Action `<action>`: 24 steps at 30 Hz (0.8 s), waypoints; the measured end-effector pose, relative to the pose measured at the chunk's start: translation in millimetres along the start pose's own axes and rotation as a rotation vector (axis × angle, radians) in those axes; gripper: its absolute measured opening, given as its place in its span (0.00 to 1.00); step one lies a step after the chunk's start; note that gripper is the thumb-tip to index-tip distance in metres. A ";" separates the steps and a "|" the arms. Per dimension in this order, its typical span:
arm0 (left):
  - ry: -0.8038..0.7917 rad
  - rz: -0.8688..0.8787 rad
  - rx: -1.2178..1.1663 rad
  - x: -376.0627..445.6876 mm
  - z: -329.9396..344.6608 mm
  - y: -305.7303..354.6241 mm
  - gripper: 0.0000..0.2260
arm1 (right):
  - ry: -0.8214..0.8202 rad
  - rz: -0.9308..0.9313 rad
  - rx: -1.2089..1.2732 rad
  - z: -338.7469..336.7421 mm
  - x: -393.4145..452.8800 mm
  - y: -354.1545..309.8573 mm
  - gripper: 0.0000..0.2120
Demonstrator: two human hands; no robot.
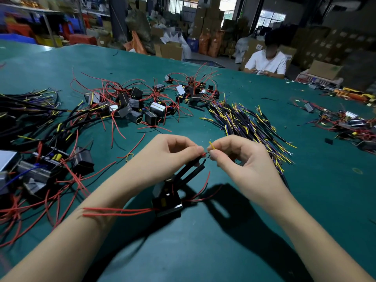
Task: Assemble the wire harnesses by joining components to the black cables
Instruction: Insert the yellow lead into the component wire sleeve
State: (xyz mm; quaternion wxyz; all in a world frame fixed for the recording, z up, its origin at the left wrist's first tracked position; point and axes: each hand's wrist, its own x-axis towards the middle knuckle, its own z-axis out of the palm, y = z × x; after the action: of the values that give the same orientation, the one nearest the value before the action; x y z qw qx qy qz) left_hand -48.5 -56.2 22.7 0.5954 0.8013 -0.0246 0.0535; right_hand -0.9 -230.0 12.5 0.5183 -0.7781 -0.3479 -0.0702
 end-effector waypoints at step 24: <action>-0.243 -0.210 -0.113 -1.3 -14.4 2.2 0.15 | 0.145 -0.477 -0.401 1.8 -1.1 -1.1 0.03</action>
State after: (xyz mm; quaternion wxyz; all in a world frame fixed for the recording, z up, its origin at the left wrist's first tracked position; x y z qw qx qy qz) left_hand -50.8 -43.1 28.7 0.6344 0.7654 -0.0156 -0.1074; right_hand -2.9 -228.8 11.9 0.3469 -0.7542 -0.4620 -0.3121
